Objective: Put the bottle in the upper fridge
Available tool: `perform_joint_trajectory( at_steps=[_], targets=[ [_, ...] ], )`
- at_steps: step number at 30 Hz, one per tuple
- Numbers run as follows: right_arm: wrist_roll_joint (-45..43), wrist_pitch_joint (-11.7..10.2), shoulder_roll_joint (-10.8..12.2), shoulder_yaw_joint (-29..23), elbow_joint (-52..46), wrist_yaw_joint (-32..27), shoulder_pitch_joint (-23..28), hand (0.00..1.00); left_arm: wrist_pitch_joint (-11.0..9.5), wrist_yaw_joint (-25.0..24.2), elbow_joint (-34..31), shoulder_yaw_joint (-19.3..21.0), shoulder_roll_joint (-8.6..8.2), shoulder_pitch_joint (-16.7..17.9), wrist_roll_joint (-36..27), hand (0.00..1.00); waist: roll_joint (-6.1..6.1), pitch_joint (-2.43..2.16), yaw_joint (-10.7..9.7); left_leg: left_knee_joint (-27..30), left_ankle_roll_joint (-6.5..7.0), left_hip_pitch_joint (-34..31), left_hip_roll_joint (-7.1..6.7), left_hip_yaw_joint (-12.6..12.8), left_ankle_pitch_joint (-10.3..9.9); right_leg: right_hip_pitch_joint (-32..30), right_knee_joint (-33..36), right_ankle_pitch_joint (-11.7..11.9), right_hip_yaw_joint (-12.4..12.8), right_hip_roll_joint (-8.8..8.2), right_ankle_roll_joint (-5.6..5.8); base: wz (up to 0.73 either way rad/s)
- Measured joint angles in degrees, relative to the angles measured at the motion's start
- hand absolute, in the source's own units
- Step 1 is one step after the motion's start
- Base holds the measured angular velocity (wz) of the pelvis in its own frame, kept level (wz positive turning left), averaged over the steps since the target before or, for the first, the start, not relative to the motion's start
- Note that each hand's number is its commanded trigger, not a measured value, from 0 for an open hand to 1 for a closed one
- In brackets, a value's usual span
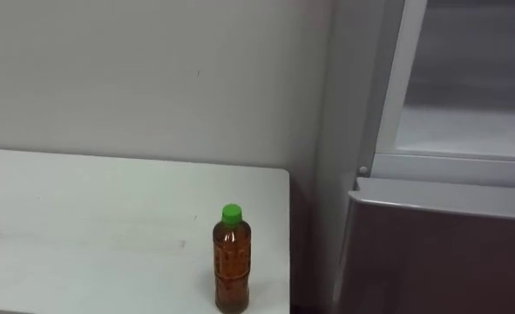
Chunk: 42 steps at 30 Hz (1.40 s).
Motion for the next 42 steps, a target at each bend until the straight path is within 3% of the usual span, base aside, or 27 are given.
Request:
perform_joint_trajectory(
  at_steps=[8, 16, 27, 35, 42],
  targets=[
    [0.88, -0.16, -0.01, 0.05, -0.65, 1.30, 0.06, 0.00, -0.06, 2.78, -0.22, -0.02, 0.11, 0.02, 1.64, 0.00, -0.16, -0.25, -0.04, -0.10, -0.01, -0.06, 0.02, -0.01, 0.01, -0.09, -0.04, -0.16, -0.23, -0.01, -0.02, 0.00],
    [0.65, -2.12, 0.00, 0.04, -5.55, 5.02, 0.57, 0.00, -1.30, 4.42, -0.31, 0.02, 0.31, -0.23, 4.23, 0.00, -0.68, -0.47, 0.03, -0.29, -0.02, -0.22, 0.02, 0.21, 0.02, -0.49, 0.06, -0.29, 0.34, 0.05, 0.01, -0.01],
    [-1.85, -3.54, 0.26, 0.55, -30.71, 9.97, 1.94, 0.00, -2.71, 4.69, 0.26, -0.33, 0.98, -0.96, 4.26, 0.00, -1.59, -0.61, 0.76, -0.11, -0.01, -0.89, 0.01, 0.32, 0.02, -1.73, 0.23, -0.20, 0.71, 0.09, -0.02, -0.01],
    [-1.76, -3.33, 1.39, 3.80, -48.68, 12.25, 3.37, 0.00, -2.57, 5.29, 0.26, -0.71, 1.06, -0.98, 4.24, 0.00, -0.95, 0.25, 1.36, -0.33, 0.00, -1.17, 0.09, 0.23, 0.00, -1.88, 0.87, -0.20, 0.38, 0.08, -0.02, 0.00],
    [-0.82, -1.61, 0.68, 3.04, -58.28, 12.19, 3.79, 0.00, -2.53, 5.59, 0.08, -0.64, 1.28, -0.42, 4.03, 0.00, -1.03, 0.16, 1.60, -0.38, -0.02, -1.32, 0.21, 0.88, 0.02, -2.40, 0.98, -0.12, 0.88, 0.23, -0.13, -0.05]
  ],
)
